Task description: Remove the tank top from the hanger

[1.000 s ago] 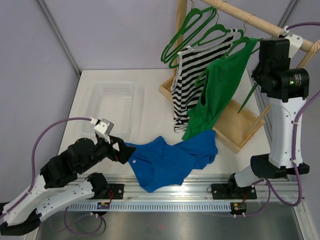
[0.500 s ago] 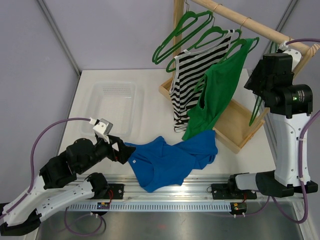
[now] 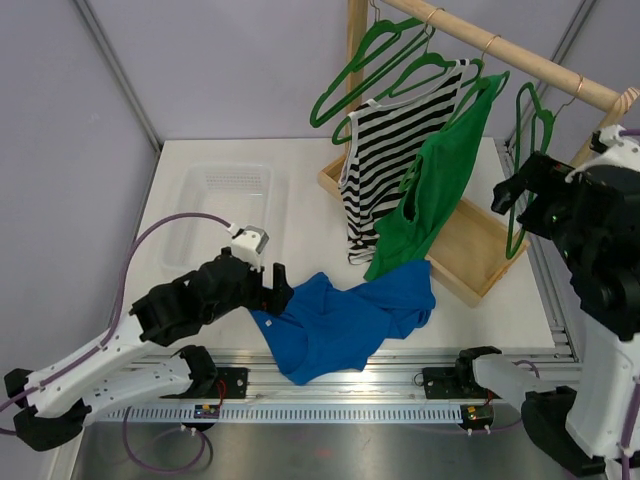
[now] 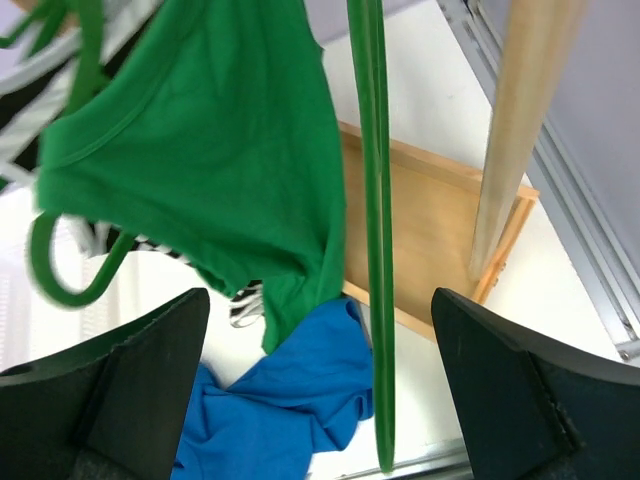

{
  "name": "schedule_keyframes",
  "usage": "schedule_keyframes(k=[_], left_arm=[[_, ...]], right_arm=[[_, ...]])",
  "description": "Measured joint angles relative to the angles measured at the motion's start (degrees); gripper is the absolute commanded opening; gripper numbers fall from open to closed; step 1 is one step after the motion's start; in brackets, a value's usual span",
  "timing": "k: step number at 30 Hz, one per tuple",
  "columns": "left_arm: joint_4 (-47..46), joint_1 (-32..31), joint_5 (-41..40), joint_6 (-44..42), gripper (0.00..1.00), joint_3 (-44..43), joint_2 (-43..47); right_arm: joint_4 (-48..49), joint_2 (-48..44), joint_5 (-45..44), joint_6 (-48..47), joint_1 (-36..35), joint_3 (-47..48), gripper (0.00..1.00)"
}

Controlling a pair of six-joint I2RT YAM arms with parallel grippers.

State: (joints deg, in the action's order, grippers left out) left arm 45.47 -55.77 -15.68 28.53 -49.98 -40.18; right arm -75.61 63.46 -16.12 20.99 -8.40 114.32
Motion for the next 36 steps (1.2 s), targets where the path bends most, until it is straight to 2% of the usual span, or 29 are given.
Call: schedule_keyframes(k=[3, 10, 15, 23, 26, 28, 29, 30, 32, 33, 34, 35, 36], left_arm=[[-2.7, -1.6, -0.5, 1.6, 0.99, 0.8, -3.0], [-9.0, -10.2, -3.6, 4.6, 0.99, 1.8, -13.9], [-16.3, -13.2, -3.7, 4.7, 0.99, 2.7, -22.5], [-27.5, -13.6, -3.7, 4.1, 0.99, 2.7, -37.9], [-29.0, -13.7, -3.7, 4.1, 0.95, 1.7, -44.7], [-29.5, -14.0, -3.7, 4.2, 0.85, 1.2, -48.6], [-29.7, -14.2, -3.7, 4.3, 0.73, 1.0, -50.5], [-29.7, -14.3, -3.7, 4.5, 0.55, 1.0, -51.5], [-29.8, -14.7, -3.8, 4.9, 0.42, 0.9, -53.1], [-29.8, -14.9, -4.3, 4.8, 0.32, 0.9, -53.4], [-29.9, -15.0, -4.4, 5.1, 0.11, 0.8, -53.4], [-30.0, -15.2, -4.5, 5.7, 0.0, 0.8, -53.4], [-29.9, -15.4, -4.7, 6.0, 0.0, 0.8, -53.4]], right_arm=[[1.3, -6.9, 2.1, -0.5, 0.0, -3.0, 1.0], [5.8, -19.8, 4.4, -1.6, 0.0, -10.5, 1.0], [11.1, -25.8, 13.4, -1.9, 0.0, -18.1, 1.0], [19.6, -33.6, 30.4, -2.2, 0.0, -23.8, 0.99], [20.9, -34.7, 34.6, -2.4, 0.0, -24.3, 0.99], [21.1, -35.0, 36.1, -2.7, 0.0, -24.3, 1.0], [21.1, -35.1, 36.6, -2.9, 0.0, -24.4, 0.99], [21.2, -35.2, 36.9, -3.0, 0.0, -24.4, 0.99], [21.2, -35.4, 37.4, -3.3, 0.0, -24.5, 0.99], [21.2, -35.5, 37.7, -3.4, 0.0, -24.5, 0.99], [21.3, -35.6, 37.9, -3.5, 0.0, -24.5, 0.99], [21.3, -35.6, 38.2, -3.6, 0.0, -24.5, 0.99], [21.3, -35.6, 38.3, -3.7, 0.0, -24.5, 0.99]])
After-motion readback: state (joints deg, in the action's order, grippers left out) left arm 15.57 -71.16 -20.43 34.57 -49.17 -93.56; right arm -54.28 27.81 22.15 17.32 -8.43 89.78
